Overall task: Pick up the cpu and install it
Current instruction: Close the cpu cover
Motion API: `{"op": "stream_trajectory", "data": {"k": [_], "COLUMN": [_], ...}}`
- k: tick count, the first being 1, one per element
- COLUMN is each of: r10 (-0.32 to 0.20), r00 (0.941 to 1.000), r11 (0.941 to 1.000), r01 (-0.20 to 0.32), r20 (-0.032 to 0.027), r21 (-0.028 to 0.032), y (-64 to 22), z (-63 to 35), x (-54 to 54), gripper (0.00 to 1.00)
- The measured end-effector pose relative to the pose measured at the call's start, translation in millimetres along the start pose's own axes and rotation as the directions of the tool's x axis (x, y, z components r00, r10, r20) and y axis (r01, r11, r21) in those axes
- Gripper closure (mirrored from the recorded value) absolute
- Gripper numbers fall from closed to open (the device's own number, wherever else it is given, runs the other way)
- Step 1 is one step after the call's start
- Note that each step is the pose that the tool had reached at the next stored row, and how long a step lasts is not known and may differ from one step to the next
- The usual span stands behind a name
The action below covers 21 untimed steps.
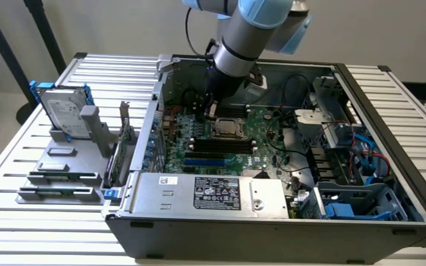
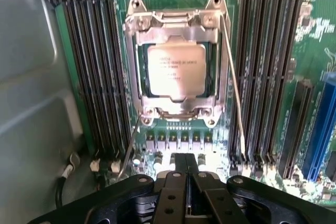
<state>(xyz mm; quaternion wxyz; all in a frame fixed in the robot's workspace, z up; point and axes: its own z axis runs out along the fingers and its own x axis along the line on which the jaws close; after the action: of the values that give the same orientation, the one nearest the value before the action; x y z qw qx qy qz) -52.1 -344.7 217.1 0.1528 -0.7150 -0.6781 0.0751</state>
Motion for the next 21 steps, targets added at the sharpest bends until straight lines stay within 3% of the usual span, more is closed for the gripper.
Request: {"op": "stream_trajectory", "data": {"k": [5, 10, 15, 21], "r10": [-0.004, -0.005, 0.004, 0.048], "r00": [0.9998, 0.9990, 0.9974, 0.9947], "r11": [1.0000, 0.9999, 0.9999, 0.9989], "r01": [0.004, 0.005, -0.004, -0.047], "r20": [-0.0189, -0.0454, -0.0724, -0.0908], "r21": [0.0059, 0.0102, 0.0107, 0.0076], "y": [-10.2, -17.5, -23.5, -25.9], "z": [-0.9, -2.8, -3.9, -3.5], "x": [-1.1, -1.3, -1.3, -1.5], "gripper": [0.89, 0.89, 0.89, 0.89]}}
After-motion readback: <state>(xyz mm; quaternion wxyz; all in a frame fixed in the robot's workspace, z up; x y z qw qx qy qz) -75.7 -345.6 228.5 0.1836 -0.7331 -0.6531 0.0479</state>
